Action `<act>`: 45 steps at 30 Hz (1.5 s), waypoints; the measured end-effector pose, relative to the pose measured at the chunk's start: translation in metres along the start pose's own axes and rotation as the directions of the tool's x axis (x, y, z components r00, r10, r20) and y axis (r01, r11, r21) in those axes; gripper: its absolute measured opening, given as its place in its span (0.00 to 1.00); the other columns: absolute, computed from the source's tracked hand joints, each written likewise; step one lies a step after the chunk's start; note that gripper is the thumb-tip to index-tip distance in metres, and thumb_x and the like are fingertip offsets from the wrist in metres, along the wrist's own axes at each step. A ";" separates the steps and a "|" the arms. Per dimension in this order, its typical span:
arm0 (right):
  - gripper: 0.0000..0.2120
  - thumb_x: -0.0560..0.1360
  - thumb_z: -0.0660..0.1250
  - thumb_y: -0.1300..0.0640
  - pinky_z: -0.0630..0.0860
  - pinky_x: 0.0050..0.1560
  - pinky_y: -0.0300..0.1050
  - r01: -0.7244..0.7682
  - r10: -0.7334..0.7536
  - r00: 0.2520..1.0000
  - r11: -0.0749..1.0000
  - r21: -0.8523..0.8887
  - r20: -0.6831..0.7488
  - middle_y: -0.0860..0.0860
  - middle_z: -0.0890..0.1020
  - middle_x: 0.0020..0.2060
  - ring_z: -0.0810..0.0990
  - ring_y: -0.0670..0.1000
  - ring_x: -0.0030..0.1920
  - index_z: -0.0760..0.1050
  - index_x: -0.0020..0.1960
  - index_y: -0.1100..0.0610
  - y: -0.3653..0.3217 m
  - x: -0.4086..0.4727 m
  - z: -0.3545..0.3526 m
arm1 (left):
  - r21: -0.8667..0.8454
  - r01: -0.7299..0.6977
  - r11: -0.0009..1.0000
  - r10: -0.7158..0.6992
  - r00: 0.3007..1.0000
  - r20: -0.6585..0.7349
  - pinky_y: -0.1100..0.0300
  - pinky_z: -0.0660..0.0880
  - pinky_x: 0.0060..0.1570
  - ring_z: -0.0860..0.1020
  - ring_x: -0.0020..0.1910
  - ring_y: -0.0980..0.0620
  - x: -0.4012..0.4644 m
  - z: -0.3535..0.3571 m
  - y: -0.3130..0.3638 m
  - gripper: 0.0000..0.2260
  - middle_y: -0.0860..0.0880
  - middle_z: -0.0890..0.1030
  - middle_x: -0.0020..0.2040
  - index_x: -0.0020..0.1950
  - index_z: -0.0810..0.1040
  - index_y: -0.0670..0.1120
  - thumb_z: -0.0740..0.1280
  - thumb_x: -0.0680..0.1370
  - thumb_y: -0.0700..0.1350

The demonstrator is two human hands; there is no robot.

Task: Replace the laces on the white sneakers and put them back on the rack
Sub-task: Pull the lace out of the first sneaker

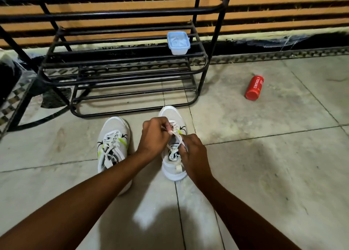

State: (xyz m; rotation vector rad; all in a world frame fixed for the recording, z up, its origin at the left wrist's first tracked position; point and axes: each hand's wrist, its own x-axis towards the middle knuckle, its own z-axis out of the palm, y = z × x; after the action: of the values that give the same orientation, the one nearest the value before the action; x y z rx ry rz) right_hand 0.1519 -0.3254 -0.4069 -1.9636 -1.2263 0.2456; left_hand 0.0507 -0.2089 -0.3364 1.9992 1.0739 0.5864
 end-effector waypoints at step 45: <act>0.09 0.76 0.59 0.60 0.72 0.41 0.47 -0.099 0.089 0.995 0.964 -0.249 -0.049 0.57 0.78 0.43 0.77 0.60 0.43 0.78 0.45 0.61 -0.011 -0.007 -0.002 | 0.275 -0.331 0.903 0.237 0.916 0.324 0.60 0.73 0.44 0.71 0.44 0.59 0.035 -0.021 -0.006 0.05 0.56 0.69 0.44 0.44 0.87 0.51 0.80 0.72 0.42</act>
State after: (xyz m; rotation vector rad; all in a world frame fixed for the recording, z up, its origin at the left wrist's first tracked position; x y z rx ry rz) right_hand 0.1418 -0.3299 -0.3999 -2.2373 -1.1887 0.1043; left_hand 0.0518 -0.1683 -0.3279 2.4697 0.7376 0.2640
